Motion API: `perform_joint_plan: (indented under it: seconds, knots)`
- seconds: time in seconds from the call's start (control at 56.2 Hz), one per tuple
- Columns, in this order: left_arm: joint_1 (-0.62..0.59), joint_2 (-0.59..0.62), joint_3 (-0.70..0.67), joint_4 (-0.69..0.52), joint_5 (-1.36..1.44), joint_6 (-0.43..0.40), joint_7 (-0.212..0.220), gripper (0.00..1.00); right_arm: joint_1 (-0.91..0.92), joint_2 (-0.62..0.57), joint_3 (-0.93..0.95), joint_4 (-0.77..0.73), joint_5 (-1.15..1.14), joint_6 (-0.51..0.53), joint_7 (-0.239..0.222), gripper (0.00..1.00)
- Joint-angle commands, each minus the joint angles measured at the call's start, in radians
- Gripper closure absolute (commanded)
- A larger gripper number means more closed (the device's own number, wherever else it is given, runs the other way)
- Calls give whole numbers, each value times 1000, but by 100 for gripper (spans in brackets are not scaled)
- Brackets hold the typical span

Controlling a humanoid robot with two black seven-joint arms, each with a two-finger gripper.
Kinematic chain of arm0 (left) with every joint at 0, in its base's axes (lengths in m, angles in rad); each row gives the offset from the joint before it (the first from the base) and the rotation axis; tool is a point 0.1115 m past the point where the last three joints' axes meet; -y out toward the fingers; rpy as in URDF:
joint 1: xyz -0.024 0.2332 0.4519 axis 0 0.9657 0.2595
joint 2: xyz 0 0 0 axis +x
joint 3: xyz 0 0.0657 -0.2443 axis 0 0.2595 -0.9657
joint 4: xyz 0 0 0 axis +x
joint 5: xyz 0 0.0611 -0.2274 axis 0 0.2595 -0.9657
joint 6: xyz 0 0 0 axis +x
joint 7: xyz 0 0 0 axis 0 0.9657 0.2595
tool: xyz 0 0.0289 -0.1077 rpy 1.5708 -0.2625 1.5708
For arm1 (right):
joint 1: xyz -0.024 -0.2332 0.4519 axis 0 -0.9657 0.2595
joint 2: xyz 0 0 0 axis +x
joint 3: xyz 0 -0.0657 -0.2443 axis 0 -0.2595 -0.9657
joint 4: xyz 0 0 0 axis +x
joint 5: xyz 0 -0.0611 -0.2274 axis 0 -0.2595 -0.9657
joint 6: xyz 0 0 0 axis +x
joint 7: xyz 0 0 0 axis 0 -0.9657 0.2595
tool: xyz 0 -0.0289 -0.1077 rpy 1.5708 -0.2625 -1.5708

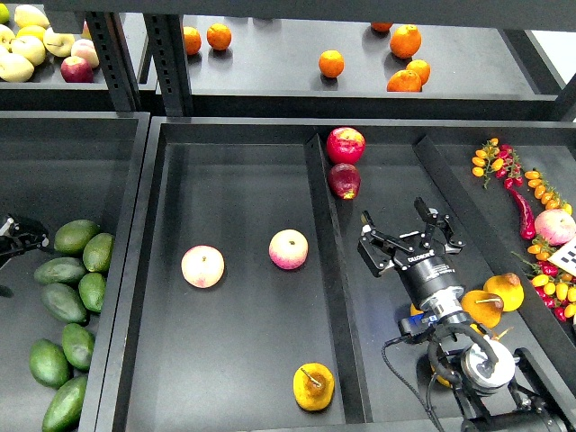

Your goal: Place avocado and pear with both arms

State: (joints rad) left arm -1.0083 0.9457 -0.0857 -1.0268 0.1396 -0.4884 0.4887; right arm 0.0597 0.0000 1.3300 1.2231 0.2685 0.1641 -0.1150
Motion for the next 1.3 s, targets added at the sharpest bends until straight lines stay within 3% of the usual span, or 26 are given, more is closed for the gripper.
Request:
perform_joint_plan:
  seconds: [0.0, 0.32, 0.516, 0.711, 0.925, 1.281]
  knots:
    - [5, 2, -74, -7, -142, 0, 0, 2, 0, 0, -3, -5, -2, -2, -2, 0]
    - [109, -15, -308, -29, -448, 0, 0, 2, -1, 0, -26, -8, 0, 0, -2, 0]
    - [295, -85, -498, -29, -522, 0, 0, 2, -1, 0, -46, -8, 2, 0, -5, 0]
    - [539, -283, -798, -6, -528, 0, 0, 2, -9, 0, -69, -5, 2, 44, -6, 0]
    - [757, -591, -1149, 30, -569, 0, 0, 2, -6, 0, -121, 15, 2, 75, -9, 0]
    - [881, -768, -1373, 16, -670, 0, 0, 2, -24, -78, -158, 70, 5, 149, -38, 0]
